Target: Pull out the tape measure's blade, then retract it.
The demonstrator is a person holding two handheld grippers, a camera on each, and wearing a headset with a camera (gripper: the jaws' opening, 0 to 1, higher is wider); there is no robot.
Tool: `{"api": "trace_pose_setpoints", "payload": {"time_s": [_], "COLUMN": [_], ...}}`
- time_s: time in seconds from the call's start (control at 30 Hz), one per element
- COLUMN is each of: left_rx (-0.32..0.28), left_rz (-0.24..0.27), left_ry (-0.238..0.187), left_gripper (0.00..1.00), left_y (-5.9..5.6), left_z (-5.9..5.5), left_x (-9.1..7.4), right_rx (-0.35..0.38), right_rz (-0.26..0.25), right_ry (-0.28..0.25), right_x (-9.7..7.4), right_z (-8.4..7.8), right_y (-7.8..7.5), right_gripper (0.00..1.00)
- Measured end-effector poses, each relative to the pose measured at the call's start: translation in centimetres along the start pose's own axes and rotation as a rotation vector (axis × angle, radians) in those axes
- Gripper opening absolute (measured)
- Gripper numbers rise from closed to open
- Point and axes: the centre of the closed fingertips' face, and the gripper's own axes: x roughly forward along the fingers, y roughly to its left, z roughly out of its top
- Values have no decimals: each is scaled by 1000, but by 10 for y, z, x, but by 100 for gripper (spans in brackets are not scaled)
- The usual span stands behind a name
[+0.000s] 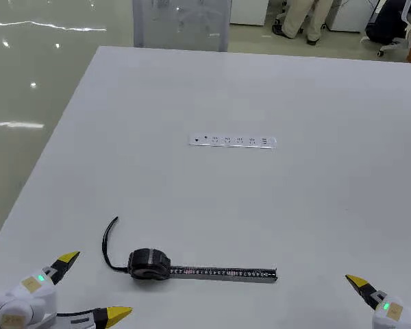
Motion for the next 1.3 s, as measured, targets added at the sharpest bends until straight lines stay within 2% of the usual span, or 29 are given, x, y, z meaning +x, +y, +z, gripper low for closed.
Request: {"api": "trace_pose_setpoints", "payload": {"time_s": [0.23, 0.57, 0.73, 0.87, 1.3], "left_rx": [-3, -16, -18, -15, -25], "left_rz": [5, 24, 29, 37, 26], "left_ry": [6, -1, -8, -5, -8], "left_gripper": [100, 100, 100, 100, 100], "left_y": [0, 7, 6, 10, 2], "left_z": [-2, -6, -2, -4, -2], "left_x": [0, -3, -5, -5, -5], "right_rx": [-1, -25, -34, -38, -60], "right_rz": [1, 15, 15, 17, 16], "right_ry": [4, 21, 19, 22, 32], "right_x": [0, 1, 1, 1, 1], "right_z": [-2, -3, -1, 0, 0], "right_y": [0, 4, 3, 5, 3], "right_gripper": [98, 99, 98, 98, 98]}}
